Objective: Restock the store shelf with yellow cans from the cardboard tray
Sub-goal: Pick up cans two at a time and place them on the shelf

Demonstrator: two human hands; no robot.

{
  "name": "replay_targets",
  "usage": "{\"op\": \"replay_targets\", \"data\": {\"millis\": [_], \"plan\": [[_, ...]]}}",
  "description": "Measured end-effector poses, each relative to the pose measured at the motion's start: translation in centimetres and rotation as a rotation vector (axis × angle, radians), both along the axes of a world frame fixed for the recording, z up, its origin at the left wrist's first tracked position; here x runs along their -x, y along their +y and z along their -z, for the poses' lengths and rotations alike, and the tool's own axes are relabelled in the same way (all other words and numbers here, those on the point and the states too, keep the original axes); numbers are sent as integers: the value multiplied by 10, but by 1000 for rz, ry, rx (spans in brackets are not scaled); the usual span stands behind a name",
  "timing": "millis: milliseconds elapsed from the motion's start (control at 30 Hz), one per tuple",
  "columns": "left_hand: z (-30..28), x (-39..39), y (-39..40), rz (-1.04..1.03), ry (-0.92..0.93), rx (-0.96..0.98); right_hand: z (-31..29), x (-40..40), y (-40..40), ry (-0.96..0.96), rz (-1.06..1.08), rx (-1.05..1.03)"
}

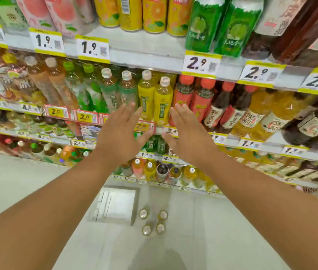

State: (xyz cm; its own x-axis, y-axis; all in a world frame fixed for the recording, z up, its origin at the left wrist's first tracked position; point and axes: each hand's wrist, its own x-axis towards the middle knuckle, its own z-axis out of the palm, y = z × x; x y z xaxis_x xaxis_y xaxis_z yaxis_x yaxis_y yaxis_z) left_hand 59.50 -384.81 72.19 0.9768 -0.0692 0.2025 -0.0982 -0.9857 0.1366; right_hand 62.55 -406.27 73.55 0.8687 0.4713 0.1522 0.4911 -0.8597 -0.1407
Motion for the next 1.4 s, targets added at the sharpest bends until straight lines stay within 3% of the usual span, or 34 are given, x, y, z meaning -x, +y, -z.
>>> {"op": "replay_targets", "data": {"millis": [333,900,1133,1400], "plan": [[196,35,9,19,46,9,198,33,8,100,47,-31],[598,52,-2,148,61,125,565,54,-6,158,69,-36],[687,77,-9,79,186,151,664,69,-28,198,55,19],[743,103,-19,57,310,139,716,82,-34,340,39,64]]}}
